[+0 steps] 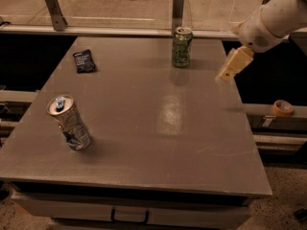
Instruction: Move green can near redbull can
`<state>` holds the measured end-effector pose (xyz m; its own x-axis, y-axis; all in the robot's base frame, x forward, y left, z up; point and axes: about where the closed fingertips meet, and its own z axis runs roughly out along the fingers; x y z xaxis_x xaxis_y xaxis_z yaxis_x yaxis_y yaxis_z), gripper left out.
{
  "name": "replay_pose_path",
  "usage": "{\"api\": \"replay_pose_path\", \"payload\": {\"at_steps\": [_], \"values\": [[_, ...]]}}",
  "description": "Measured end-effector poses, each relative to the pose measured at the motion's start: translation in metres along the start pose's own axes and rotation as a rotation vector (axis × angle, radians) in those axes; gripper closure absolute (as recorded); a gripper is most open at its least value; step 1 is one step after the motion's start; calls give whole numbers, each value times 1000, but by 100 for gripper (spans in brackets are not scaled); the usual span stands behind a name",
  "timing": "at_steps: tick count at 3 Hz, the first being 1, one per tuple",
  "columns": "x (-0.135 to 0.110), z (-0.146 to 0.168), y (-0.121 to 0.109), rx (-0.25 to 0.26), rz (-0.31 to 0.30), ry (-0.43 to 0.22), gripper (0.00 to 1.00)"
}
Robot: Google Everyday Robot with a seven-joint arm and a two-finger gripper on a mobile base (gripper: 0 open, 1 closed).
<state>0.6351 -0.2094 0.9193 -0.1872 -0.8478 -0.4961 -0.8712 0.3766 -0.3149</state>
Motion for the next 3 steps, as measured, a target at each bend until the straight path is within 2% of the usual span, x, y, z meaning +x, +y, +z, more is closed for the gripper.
{"api": "replay_pose_path", "payload": {"at_steps": [1, 2, 3], "values": [[-25, 49, -31, 36, 100, -113, 0], [-53, 84, -51, 42, 206, -215, 0], [-73, 108, -59, 14, 293, -287, 0]]}}
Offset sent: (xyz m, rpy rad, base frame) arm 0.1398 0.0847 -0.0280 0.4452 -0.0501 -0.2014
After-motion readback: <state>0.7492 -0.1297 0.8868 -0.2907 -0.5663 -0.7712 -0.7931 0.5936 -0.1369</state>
